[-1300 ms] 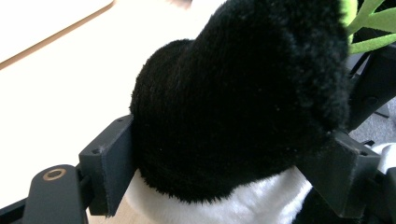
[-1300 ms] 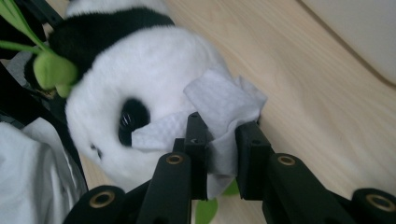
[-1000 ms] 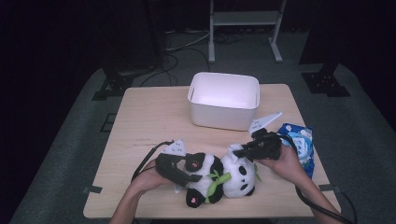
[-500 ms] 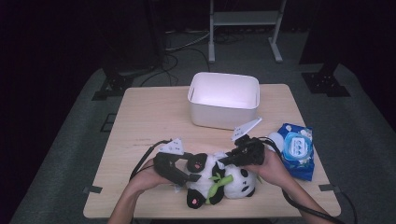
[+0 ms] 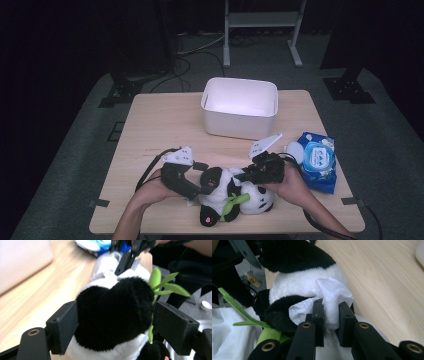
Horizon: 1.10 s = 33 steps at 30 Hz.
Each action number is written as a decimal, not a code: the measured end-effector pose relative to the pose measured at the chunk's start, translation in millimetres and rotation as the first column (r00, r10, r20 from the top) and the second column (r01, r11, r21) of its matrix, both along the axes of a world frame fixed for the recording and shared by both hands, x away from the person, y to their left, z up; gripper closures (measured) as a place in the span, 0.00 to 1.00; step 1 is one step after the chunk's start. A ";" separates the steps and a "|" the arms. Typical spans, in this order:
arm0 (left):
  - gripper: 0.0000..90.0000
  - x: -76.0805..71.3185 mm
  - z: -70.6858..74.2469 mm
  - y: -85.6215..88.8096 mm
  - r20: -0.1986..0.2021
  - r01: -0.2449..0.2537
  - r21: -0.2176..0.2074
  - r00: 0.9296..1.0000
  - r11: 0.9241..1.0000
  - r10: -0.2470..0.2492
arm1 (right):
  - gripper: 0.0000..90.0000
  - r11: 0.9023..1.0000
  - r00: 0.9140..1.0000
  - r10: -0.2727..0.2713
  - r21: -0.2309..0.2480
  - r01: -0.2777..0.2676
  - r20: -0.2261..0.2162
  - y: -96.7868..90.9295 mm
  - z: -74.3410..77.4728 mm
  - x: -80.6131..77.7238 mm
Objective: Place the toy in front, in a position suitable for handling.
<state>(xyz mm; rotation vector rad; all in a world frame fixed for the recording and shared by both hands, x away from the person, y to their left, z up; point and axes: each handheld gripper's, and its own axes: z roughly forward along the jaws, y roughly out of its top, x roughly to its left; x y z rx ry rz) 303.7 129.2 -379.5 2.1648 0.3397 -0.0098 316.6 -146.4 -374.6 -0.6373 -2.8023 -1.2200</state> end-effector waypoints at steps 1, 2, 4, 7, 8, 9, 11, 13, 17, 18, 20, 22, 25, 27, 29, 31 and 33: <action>0.19 0.2 -2.6 -2.7 0.006 0.001 0.016 1.000 1.000 -0.001 | 0.86 1.000 1.000 0.003 -0.002 -0.003 0.001 0.9 1.0 -0.8; 0.19 0.6 -4.0 -4.6 0.013 -0.007 0.020 1.000 1.000 0.007 | 0.86 1.000 1.000 0.002 -0.007 -0.002 0.002 1.6 1.3 -1.6; 0.22 1.8 -4.1 -6.3 0.021 -0.016 0.019 1.000 1.000 0.015 | 0.86 1.000 1.000 0.003 -0.006 -0.003 -0.003 0.9 1.1 -0.7; 0.36 3.6 -2.5 -5.6 0.047 -0.034 0.019 0.998 0.999 0.033 | 0.86 1.000 1.000 -0.006 0.004 0.006 -0.008 -1.2 0.3 2.2; 0.41 5.9 -1.5 -5.2 0.045 -0.046 0.017 0.998 0.999 0.046 | 0.86 1.000 1.000 -0.014 0.005 0.014 -0.009 -1.3 0.6 3.5; 0.47 8.2 -0.6 -5.1 0.047 -0.068 0.007 0.997 0.998 0.067 | 0.86 1.000 1.000 -0.015 0.003 0.015 -0.005 -1.6 1.1 5.7; 0.53 16.3 0.7 -7.5 0.044 -0.084 0.011 0.996 0.996 0.084 | 0.86 1.000 1.000 -0.027 -0.004 0.027 -0.007 -2.2 2.6 12.5; 0.56 27.1 3.3 -11.3 0.051 -0.094 0.026 0.994 0.995 0.093 | 0.86 0.999 0.999 -0.038 -0.010 0.038 -0.025 -3.0 4.1 22.1; 0.60 52.9 10.4 -21.4 0.047 -0.102 0.057 0.994 0.993 0.099 | 0.87 0.997 0.996 -0.074 -0.024 0.073 -0.042 -5.9 4.3 43.3; 0.60 58.8 12.4 -23.7 0.049 -0.107 0.058 0.993 0.993 0.105 | 0.87 0.996 0.995 -0.086 -0.021 0.085 -0.050 -7.5 3.9 48.6; 0.61 69.7 17.8 -26.8 0.058 -0.117 0.062 0.992 0.991 0.113 | 0.87 0.994 0.992 -0.106 -0.002 0.106 -0.065 -11.4 3.1 58.7; 0.61 78.6 24.2 -28.6 0.076 -0.129 0.067 0.989 0.989 0.123 | 0.87 0.992 0.989 -0.126 0.022 0.128 -0.081 -14.7 3.8 68.1; 0.61 87.7 31.1 -28.4 0.103 -0.153 0.071 0.984 0.986 0.145 | 0.87 0.987 0.985 -0.146 0.049 0.151 -0.090 -16.2 7.3 80.8; 0.61 90.8 31.5 -24.8 0.099 -0.153 0.076 0.984 0.985 0.146 | 0.87 0.986 0.984 -0.150 0.058 0.156 -0.091 -14.9 8.8 85.8; 0.59 90.8 27.2 -20.7 0.079 -0.154 0.078 0.986 0.985 0.148 | 0.87 0.988 0.986 -0.142 0.056 0.147 -0.092 -12.2 6.8 86.6; 0.56 88.5 21.8 -15.4 0.057 -0.151 0.075 0.987 0.986 0.147 | 0.88 0.990 0.987 -0.130 0.046 0.135 -0.090 -8.6 3.0 83.3; 0.47 84.2 17.1 -11.0 0.017 -0.138 0.072 0.990 0.988 0.137 | 0.88 0.992 0.989 -0.114 0.040 0.118 -0.093 -5.2 0.0 78.6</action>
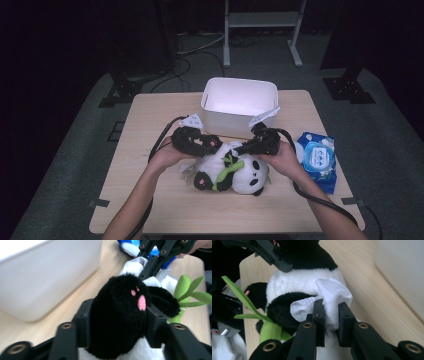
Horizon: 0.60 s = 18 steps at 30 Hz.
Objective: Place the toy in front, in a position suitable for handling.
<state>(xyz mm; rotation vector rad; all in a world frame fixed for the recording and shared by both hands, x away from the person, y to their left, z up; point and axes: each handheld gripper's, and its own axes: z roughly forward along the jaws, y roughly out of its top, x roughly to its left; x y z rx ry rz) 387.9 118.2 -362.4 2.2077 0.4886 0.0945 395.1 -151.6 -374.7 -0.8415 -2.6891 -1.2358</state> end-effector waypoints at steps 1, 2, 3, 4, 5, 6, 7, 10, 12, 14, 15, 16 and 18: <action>0.43 -2.6 -1.1 2.6 -0.015 0.002 -0.002 1.000 1.000 -0.002 | 0.88 1.000 1.000 0.012 -0.004 -0.012 0.002 2.4 -1.0 -2.9; 0.40 -5.7 -1.6 5.7 -0.030 0.018 -0.019 0.999 1.000 -0.019 | 0.88 1.000 1.000 0.020 -0.017 -0.020 0.008 5.2 -1.1 -7.4; 0.36 -9.1 -0.9 8.6 -0.046 0.028 -0.049 0.998 0.998 -0.031 | 0.88 0.999 0.999 0.028 -0.025 -0.028 0.018 8.0 -0.7 -12.5; 0.33 -12.5 1.3 11.7 -0.051 0.033 -0.066 0.998 0.997 -0.036 | 0.88 0.999 0.999 0.040 -0.032 -0.039 0.033 10.0 0.4 -17.1; 0.32 -15.9 3.9 14.3 -0.056 0.044 -0.082 0.997 0.996 -0.049 | 0.88 0.998 0.998 0.047 -0.043 -0.045 0.045 12.0 1.9 -21.7; 0.31 -18.9 6.9 16.3 -0.056 0.054 -0.096 0.997 0.994 -0.060 | 0.88 0.997 0.997 0.053 -0.059 -0.049 0.058 13.3 3.7 -26.1; 0.31 -21.8 10.3 17.5 -0.052 0.056 -0.103 0.997 0.993 -0.061 | 0.88 0.996 0.996 0.061 -0.065 -0.057 0.065 14.4 4.7 -30.0; 0.31 -27.0 20.1 18.9 -0.040 0.070 -0.104 0.996 0.992 -0.075 | 0.88 0.995 0.994 0.076 -0.071 -0.071 0.074 16.0 5.4 -39.5; 0.31 -27.6 25.9 19.3 -0.037 0.074 -0.100 0.996 0.992 -0.078 | 0.88 0.995 0.994 0.082 -0.071 -0.077 0.074 16.2 5.3 -44.6; 0.32 -26.8 30.1 19.8 -0.036 0.071 -0.097 0.997 0.993 -0.075 | 0.88 0.994 0.993 0.088 -0.069 -0.082 0.083 15.9 4.8 -48.8; 0.32 -26.1 31.6 20.1 -0.035 0.071 -0.086 0.997 0.994 -0.074 | 0.88 0.994 0.992 0.092 -0.070 -0.086 0.088 15.9 4.5 -50.9; 0.32 -25.7 32.2 20.0 -0.040 0.069 -0.081 0.997 0.994 -0.073 | 0.88 0.994 0.991 0.096 -0.066 -0.090 0.090 16.1 4.2 -52.9; 0.33 -25.5 31.5 20.0 -0.046 0.068 -0.072 0.996 0.995 -0.071 | 0.88 0.993 0.990 0.102 -0.066 -0.097 0.093 16.1 3.9 -56.6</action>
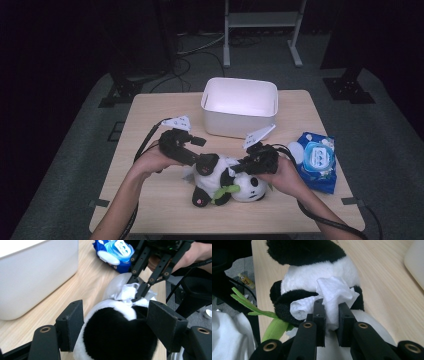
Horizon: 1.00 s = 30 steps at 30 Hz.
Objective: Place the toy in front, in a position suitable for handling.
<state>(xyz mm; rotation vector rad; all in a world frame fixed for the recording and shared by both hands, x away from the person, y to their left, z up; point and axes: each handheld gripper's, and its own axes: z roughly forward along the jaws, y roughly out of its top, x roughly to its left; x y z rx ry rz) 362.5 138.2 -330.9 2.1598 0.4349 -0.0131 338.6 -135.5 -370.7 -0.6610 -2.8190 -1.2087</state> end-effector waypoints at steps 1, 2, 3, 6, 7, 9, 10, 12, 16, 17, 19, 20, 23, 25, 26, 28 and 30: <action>0.35 -0.2 -1.4 -0.1 -0.003 0.002 0.009 1.000 1.000 -0.002 | 0.88 1.000 1.000 0.006 0.000 -0.006 -0.001 -0.3 -0.1 -1.5; 0.35 -1.0 -4.5 -0.6 -0.008 0.007 0.015 1.000 1.000 -0.007 | 0.88 1.000 1.000 0.011 0.001 -0.011 0.003 -0.5 -0.3 -2.9; 0.35 -2.0 -6.8 -0.9 -0.015 0.010 0.016 1.000 1.000 -0.010 | 0.88 1.000 1.000 0.014 0.001 -0.014 0.001 -0.7 -0.1 -5.0; 0.35 -8.1 -19.4 -3.9 -0.038 0.031 0.020 0.999 0.999 -0.031 | 0.88 1.000 1.000 0.025 -0.005 -0.025 0.003 0.0 1.7 -8.1; 0.35 -10.2 -24.1 -4.7 -0.044 0.033 0.021 0.999 0.999 -0.032 | 0.88 0.999 0.999 0.031 -0.009 -0.031 0.006 1.3 3.2 -9.4; 0.35 -14.0 -34.0 -5.7 -0.046 0.040 0.015 0.998 0.999 -0.039 | 0.88 0.999 0.999 0.047 -0.021 -0.046 0.021 5.0 7.3 -12.0; 0.34 -15.9 -38.0 -5.4 -0.039 0.041 0.009 0.998 0.999 -0.040 | 0.88 0.999 0.998 0.051 -0.019 -0.050 0.028 7.3 9.9 -13.9; 0.33 -19.3 -43.3 -4.1 -0.026 0.029 -0.006 0.999 1.000 -0.029 | 0.88 0.998 0.997 0.058 -0.030 -0.057 0.047 12.6 14.6 -17.1; 0.34 -25.0 -48.9 -1.9 0.004 0.011 0.000 1.000 1.000 -0.011 | 0.88 0.996 0.995 0.074 -0.056 -0.070 0.070 24.3 17.5 -18.3; 0.34 -25.7 -49.4 -1.2 0.008 0.006 -0.001 1.000 1.000 -0.006 | 0.88 0.996 0.995 0.075 -0.056 -0.071 0.073 26.1 17.7 -18.0; 0.34 -27.3 -50.3 0.3 0.013 0.010 -0.006 1.000 1.000 -0.010 | 0.88 0.997 0.994 0.069 -0.045 -0.065 0.082 28.1 18.8 -18.0; 0.35 -27.9 -50.5 0.4 0.015 0.013 -0.006 1.000 1.000 -0.012 | 0.88 0.996 0.994 0.074 -0.050 -0.070 0.075 28.8 18.7 -18.0; 0.35 -29.6 -49.9 -0.2 0.016 0.019 -0.005 1.000 1.000 -0.019 | 0.88 0.995 0.994 0.081 -0.068 -0.076 0.074 26.8 19.3 -18.9; 0.35 -30.5 -49.3 -1.7 0.024 0.022 0.001 0.999 1.000 -0.022 | 0.88 0.995 0.995 0.073 -0.072 -0.068 0.075 21.8 20.9 -19.6; 0.35 -31.0 -49.1 -2.4 0.022 0.022 0.000 1.000 1.000 -0.022 | 0.88 0.996 0.995 0.067 -0.071 -0.061 0.073 18.4 21.9 -20.3; 0.35 -31.6 -48.8 -3.0 0.024 0.025 0.002 0.999 1.000 -0.025 | 0.87 0.996 0.995 0.058 -0.065 -0.053 0.075 10.8 23.5 -21.3; 0.35 -32.2 -48.9 -3.0 0.027 0.024 0.002 0.999 1.000 -0.024 | 0.87 0.998 0.996 0.044 -0.048 -0.040 0.077 2.4 25.7 -23.5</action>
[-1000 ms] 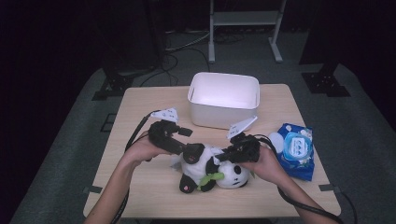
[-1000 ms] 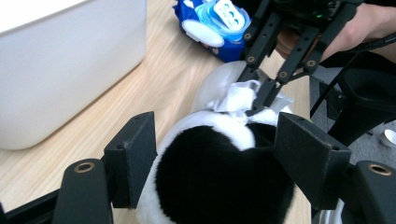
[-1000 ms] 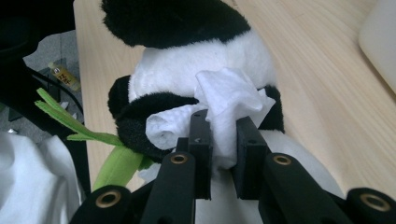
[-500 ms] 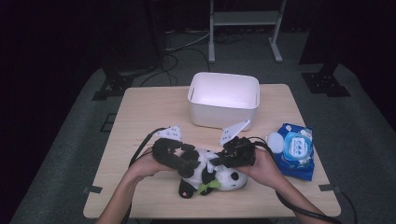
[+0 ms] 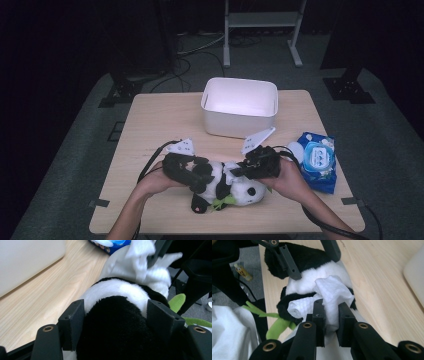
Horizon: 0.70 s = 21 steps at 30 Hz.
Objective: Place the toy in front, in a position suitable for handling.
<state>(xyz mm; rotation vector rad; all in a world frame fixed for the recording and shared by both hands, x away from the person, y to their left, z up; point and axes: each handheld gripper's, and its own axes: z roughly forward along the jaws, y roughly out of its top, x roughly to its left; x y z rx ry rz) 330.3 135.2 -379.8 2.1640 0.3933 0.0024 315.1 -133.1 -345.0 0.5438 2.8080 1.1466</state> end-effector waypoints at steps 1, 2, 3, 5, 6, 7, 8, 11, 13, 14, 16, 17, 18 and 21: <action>0.35 -0.3 -0.2 0.1 0.001 -0.002 -0.002 1.000 1.000 0.002 | 0.87 1.000 1.000 -0.008 0.006 0.008 0.004 -4.5 1.1 -1.0; 0.35 -0.7 -0.4 0.1 0.001 -0.004 -0.005 1.000 1.000 0.004 | 0.88 1.000 1.000 -0.015 0.013 0.015 0.006 -9.3 2.2 -1.8; 0.35 -1.1 -0.7 0.2 0.001 -0.006 -0.009 1.000 1.000 0.006 | 0.87 0.999 1.000 -0.028 0.024 0.028 -0.001 -13.9 2.7 -2.9; 0.35 -1.7 -1.4 0.7 0.002 -0.009 -0.016 1.000 1.000 0.009 | 0.87 0.998 0.999 -0.046 0.039 0.046 -0.008 -23.5 2.5 -3.9; 0.35 -1.9 -1.8 1.2 0.003 -0.011 -0.020 1.000 1.000 0.011 | 0.87 0.998 0.999 -0.053 0.044 0.054 -0.011 -28.5 2.3 -4.4; 0.35 -2.2 -2.5 1.4 0.000 -0.015 -0.029 1.000 0.999 0.015 | 0.87 0.997 0.998 -0.063 0.048 0.064 -0.015 -33.4 1.7 -4.8; 0.35 -2.5 -3.0 1.8 0.000 -0.017 -0.035 1.000 0.999 0.017 | 0.87 0.996 0.997 -0.074 0.051 0.075 -0.015 -38.3 0.6 -5.3; 0.35 -3.6 -4.0 2.5 -0.002 -0.021 -0.048 1.000 0.999 0.021 | 0.87 0.993 0.994 -0.101 0.065 0.103 -0.035 -53.3 -5.2 -5.6; 0.35 -4.5 -4.1 2.1 0.002 -0.021 -0.051 1.000 0.998 0.021 | 0.87 0.990 0.992 -0.117 0.079 0.121 -0.052 -63.3 -9.1 -5.9; 0.35 -4.9 -3.8 1.8 0.004 -0.020 -0.049 1.000 0.999 0.021 | 0.87 0.988 0.990 -0.128 0.084 0.133 -0.056 -67.7 -10.7 -6.4; 0.35 -5.4 -3.5 1.1 0.007 -0.020 -0.046 1.000 0.999 0.020 | 0.87 0.985 0.988 -0.142 0.093 0.148 -0.068 -75.3 -13.8 -6.9; 0.35 -5.4 -3.5 0.9 0.008 -0.019 -0.046 1.000 0.999 0.019 | 0.87 0.983 0.986 -0.150 0.096 0.156 -0.070 -78.3 -15.3 -7.0; 0.35 -5.5 -3.4 1.0 0.008 -0.019 -0.045 1.000 0.999 0.020 | 0.87 0.982 0.985 -0.156 0.097 0.163 -0.073 -80.8 -16.4 -7.2; 0.35 -6.2 -3.5 0.7 0.011 -0.018 -0.045 1.000 0.999 0.018 | 0.87 0.980 0.983 -0.164 0.102 0.172 -0.088 -85.2 -17.7 -6.1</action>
